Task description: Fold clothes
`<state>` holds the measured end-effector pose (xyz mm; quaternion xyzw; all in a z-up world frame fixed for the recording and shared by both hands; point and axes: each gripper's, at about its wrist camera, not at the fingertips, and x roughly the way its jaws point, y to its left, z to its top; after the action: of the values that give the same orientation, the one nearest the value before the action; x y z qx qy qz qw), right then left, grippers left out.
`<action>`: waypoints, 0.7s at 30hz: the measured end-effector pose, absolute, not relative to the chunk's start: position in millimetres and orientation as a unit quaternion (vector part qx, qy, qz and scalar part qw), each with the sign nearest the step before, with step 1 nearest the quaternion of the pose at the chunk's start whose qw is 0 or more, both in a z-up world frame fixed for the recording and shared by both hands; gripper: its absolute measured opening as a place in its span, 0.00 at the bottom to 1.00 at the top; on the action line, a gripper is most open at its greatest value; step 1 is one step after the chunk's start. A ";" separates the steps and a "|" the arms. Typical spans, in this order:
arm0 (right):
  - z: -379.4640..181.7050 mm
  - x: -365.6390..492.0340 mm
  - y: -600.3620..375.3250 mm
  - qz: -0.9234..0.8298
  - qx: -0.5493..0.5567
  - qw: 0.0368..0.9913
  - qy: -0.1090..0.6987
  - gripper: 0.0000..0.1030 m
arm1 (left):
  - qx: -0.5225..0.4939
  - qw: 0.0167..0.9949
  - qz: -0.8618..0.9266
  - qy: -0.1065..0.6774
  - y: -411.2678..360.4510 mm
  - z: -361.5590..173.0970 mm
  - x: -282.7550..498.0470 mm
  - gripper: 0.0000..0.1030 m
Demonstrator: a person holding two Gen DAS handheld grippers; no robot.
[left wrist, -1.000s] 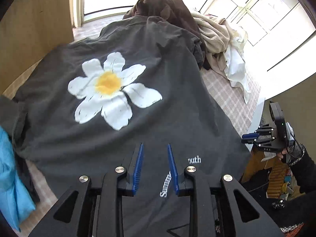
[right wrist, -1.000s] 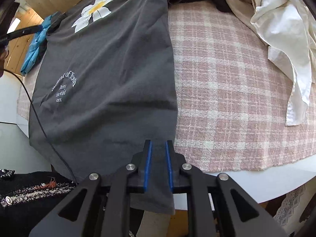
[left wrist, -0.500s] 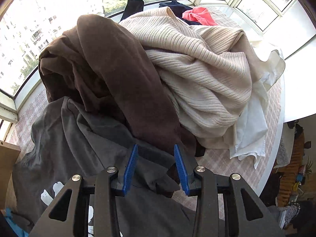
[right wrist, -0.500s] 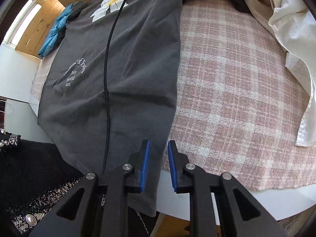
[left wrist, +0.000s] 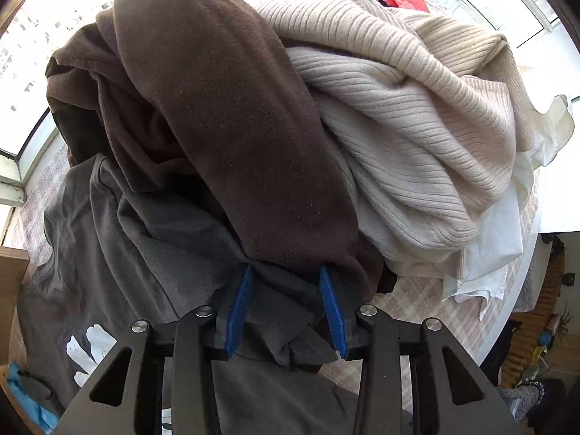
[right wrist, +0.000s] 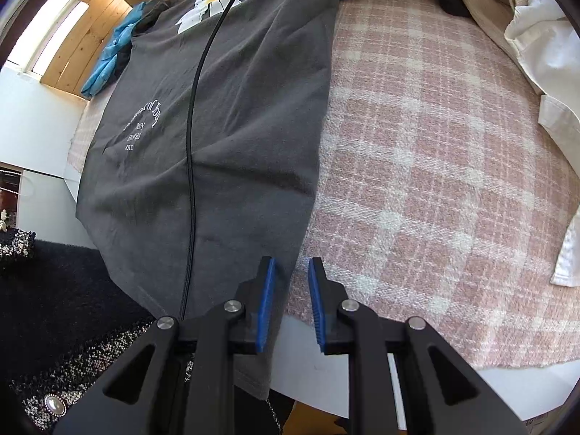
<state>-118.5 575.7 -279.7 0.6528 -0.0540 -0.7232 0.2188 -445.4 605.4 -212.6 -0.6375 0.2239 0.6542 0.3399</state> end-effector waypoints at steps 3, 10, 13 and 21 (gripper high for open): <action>-280.8 -119.2 577.6 -0.724 0.651 0.221 -0.057 0.19 | -0.636 0.345 0.654 0.221 600.5 -218.4 -443.3 0.05; -279.7 -109.5 583.1 -0.729 0.644 0.228 -0.040 0.19 | -0.615 0.377 0.673 0.162 561.6 -182.8 -438.9 0.03; -281.3 -110.5 577.5 -0.732 0.638 0.236 -0.040 0.28 | -0.603 0.386 0.686 0.131 538.7 -153.4 -442.0 0.03; -280.0 -105.8 564.5 -0.747 0.620 0.240 -0.007 0.32 | -0.559 0.394 0.723 0.096 517.8 -79.7 -471.8 0.00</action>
<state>-105.8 564.5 -280.0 0.6203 -0.0070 -0.7467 0.2403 -471.8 517.8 -79.7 -0.5594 0.0957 0.7231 0.3936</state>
